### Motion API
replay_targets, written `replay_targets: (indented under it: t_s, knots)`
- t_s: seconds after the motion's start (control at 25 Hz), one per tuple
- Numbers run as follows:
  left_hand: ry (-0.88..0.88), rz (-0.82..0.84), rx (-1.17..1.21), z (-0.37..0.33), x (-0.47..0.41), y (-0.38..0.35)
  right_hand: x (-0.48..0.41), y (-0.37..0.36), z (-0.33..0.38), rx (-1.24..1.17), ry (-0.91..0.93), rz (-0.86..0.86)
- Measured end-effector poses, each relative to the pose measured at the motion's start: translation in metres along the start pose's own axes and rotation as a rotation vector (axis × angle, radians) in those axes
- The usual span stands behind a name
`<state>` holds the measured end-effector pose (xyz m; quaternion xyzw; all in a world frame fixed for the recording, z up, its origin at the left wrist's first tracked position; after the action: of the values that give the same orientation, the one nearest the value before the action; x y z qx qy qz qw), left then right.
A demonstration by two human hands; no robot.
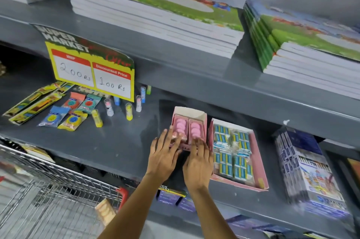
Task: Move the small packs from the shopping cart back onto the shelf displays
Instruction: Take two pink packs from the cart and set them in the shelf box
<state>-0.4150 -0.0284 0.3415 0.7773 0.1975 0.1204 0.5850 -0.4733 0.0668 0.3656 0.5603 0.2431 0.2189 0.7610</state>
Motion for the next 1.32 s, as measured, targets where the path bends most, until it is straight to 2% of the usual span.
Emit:
replay_targets:
  t_s: [0.24, 0.48, 0.72, 0.96, 1.16, 1.32]
  knots:
    - [0.012, 0.006, 0.012, 0.004, -0.021, 0.003, -0.014, -0.023, -0.001, 0.031, 0.085, 0.175]
    - [-0.019, 0.078, 0.025, 0.004, -0.03, -0.012, -0.015, -0.02, -0.006, -0.013, 0.039, 0.128]
    - [-0.056, -0.033, 0.005, 0.012, -0.016, 0.0, -0.013, -0.018, -0.003, -0.045, 0.05, 0.107]
    - [-0.041, 0.138, 0.037, 0.006, -0.036, -0.014, -0.016, -0.019, -0.008, -0.007, 0.029, 0.133]
    - [-0.013, 0.022, -0.006, 0.014, -0.025, -0.006, -0.015, -0.021, -0.009, 0.018, 0.019, 0.144]
    - [0.012, 0.055, -0.015, 0.011, -0.029, -0.005, -0.016, -0.021, -0.009, 0.024, 0.019, 0.14]
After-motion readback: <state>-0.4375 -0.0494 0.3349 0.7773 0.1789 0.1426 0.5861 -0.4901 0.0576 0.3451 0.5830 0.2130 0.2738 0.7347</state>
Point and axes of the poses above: each hand's wrist, its own x-axis away from the middle knuckle, its own y-axis out of the back of the hand, z = x × y, the point moved 9 cm from there along -x, towards the middle knuckle, and after that the axes turned 11 degrees about z, right-handed, at the moved point
